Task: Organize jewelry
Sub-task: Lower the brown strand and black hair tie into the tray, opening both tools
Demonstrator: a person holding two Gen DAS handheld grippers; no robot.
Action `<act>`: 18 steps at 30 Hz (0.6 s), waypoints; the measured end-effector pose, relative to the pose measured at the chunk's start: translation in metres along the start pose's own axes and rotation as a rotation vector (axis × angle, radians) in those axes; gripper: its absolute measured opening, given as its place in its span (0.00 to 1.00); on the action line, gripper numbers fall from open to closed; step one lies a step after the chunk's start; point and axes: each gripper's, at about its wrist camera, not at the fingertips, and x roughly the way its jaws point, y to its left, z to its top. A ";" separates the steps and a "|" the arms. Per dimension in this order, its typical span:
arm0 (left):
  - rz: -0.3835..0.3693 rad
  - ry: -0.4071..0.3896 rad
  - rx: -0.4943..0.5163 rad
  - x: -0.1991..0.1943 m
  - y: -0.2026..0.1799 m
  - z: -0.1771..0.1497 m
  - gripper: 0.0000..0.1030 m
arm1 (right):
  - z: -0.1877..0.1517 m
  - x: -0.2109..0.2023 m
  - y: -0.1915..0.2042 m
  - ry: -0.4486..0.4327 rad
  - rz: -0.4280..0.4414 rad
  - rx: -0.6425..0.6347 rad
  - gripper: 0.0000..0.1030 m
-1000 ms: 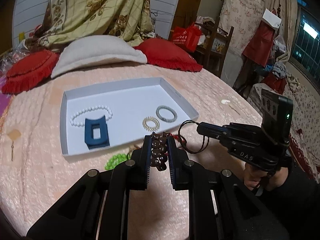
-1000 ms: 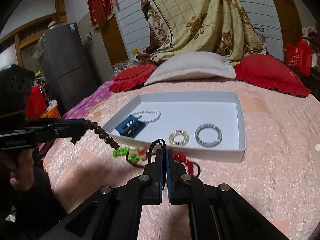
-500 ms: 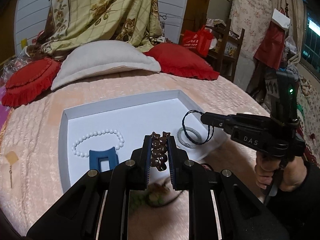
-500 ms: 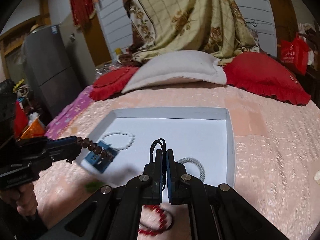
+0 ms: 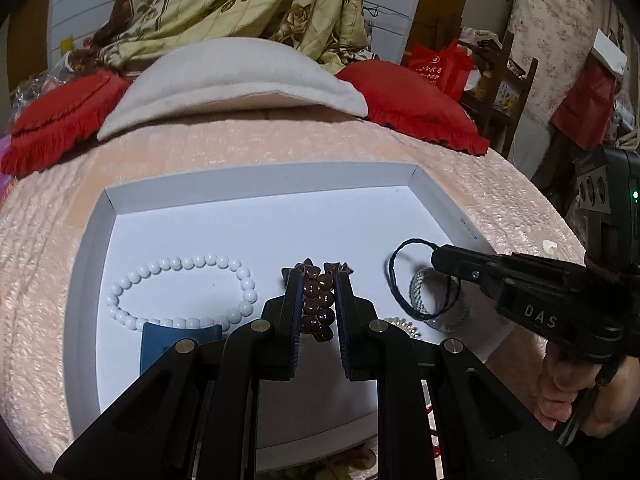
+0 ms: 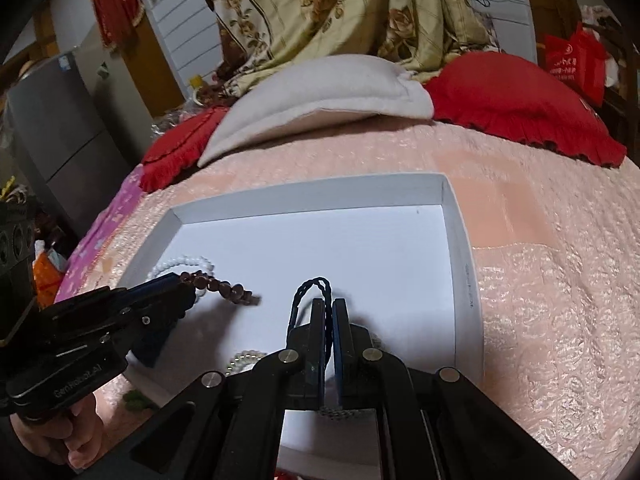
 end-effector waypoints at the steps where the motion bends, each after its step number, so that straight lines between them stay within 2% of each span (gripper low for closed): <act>1: 0.001 0.001 -0.001 0.000 0.000 -0.001 0.14 | 0.000 0.001 -0.001 0.003 -0.002 0.001 0.03; 10: 0.002 0.012 -0.020 -0.002 0.003 -0.003 0.14 | 0.000 0.005 -0.001 0.002 0.002 0.017 0.03; 15: 0.011 0.009 -0.014 -0.006 0.002 -0.002 0.20 | -0.003 0.008 -0.001 0.016 -0.003 0.027 0.05; 16: 0.011 0.010 -0.014 -0.008 0.002 -0.002 0.26 | -0.002 0.007 -0.001 0.017 -0.001 0.027 0.08; 17: 0.019 0.003 -0.014 -0.010 0.002 -0.002 0.31 | -0.002 0.007 -0.002 0.015 -0.002 0.028 0.18; 18: 0.025 -0.004 -0.015 -0.012 0.002 -0.002 0.32 | -0.002 0.005 -0.002 0.007 -0.008 0.029 0.27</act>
